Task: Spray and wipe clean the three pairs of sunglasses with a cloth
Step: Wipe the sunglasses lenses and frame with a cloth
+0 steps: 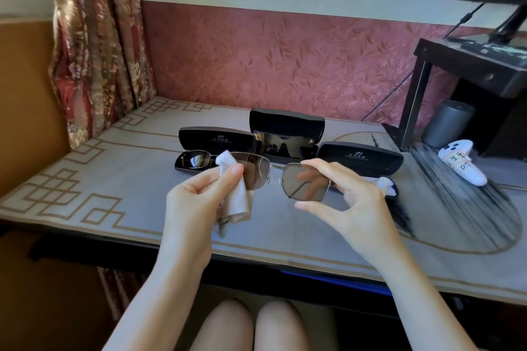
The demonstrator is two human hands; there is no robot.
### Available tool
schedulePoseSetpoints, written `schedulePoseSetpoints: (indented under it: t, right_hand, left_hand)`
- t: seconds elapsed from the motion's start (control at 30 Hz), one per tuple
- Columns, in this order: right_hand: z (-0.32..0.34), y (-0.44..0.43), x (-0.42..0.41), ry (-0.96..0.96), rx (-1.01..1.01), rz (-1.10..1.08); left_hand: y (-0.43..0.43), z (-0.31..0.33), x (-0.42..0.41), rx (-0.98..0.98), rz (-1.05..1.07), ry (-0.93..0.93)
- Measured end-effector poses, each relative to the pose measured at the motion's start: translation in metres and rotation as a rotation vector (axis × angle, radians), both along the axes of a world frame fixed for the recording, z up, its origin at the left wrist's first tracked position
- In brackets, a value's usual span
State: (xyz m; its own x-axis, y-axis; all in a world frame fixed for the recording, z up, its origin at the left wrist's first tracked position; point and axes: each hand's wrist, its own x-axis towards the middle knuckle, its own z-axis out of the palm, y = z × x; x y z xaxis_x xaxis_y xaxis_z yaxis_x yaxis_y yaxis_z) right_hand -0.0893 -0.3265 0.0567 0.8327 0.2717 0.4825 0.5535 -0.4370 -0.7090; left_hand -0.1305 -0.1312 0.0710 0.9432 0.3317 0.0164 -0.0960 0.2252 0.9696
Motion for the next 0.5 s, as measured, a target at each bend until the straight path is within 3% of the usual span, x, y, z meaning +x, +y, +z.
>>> schedulePoseSetpoints:
  t: [0.17, 0.5]
  right_hand:
    - [0.0, -0.001, -0.002, 0.005, -0.004, -0.011]
    - [0.005, 0.004, -0.004, 0.019, -0.031, 0.015]
  left_hand:
    - [0.0, -0.004, 0.002, -0.027, 0.067, 0.012]
    - [0.014, -0.004, 0.004, 0.183, 0.223, -0.08]
